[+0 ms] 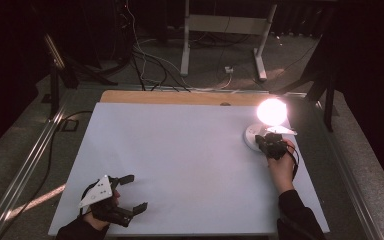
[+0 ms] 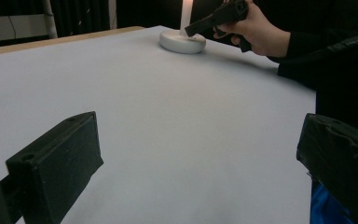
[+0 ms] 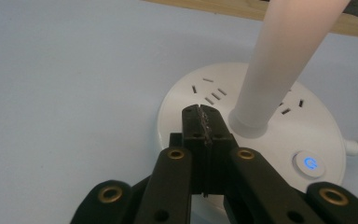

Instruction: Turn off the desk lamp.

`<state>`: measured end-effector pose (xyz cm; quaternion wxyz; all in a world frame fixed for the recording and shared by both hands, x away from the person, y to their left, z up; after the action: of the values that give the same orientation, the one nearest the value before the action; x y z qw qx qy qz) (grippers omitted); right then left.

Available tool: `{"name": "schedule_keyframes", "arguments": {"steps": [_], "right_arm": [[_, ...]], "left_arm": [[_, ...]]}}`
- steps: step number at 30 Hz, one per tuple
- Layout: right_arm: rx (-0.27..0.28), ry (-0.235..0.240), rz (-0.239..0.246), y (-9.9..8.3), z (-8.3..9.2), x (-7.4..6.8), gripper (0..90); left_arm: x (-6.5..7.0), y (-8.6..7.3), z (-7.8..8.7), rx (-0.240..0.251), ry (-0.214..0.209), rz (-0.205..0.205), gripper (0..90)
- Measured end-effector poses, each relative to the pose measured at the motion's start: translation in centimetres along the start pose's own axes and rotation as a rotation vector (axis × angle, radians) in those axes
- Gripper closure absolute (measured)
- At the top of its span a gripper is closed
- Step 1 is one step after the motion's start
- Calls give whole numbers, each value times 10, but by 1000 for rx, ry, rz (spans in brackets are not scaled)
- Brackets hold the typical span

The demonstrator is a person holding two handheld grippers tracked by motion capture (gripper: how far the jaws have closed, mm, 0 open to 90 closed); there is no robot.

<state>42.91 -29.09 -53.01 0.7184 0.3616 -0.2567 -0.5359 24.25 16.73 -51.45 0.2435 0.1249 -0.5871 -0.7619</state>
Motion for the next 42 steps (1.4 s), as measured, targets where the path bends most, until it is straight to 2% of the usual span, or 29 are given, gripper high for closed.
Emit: {"name": "schedule_keyframes", "arguments": {"steps": [17, 24, 37, 42], "right_arm": [[-19, 7, -1, -2, -3, 2, 900], [-18, -12, 25, -2, -3, -1, 900], [10, 8, 16, 4, 5, -4, 900], [19, 18, -7, 7, 7, -1, 900]], "left_arm": [[0, 0, 0, 3, -3, 3, 5], [0, 0, -1, 2, -3, 2, 5], [0, 0, 0, 3, -2, 6, 4], [0, 1, 0, 10, 9, 5, 5]]}}
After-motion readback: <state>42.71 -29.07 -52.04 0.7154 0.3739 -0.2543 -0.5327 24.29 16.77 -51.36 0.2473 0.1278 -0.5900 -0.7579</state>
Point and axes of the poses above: each handheld gripper's, and its own axes: z roughly backward along the jaws, y roughly out of its top, x roughly to its right, the point moved 5 cm from there along -z, roughly forward along the jaws, and after that the axes turned 2 degrees about -z, right-handed, at the moved point
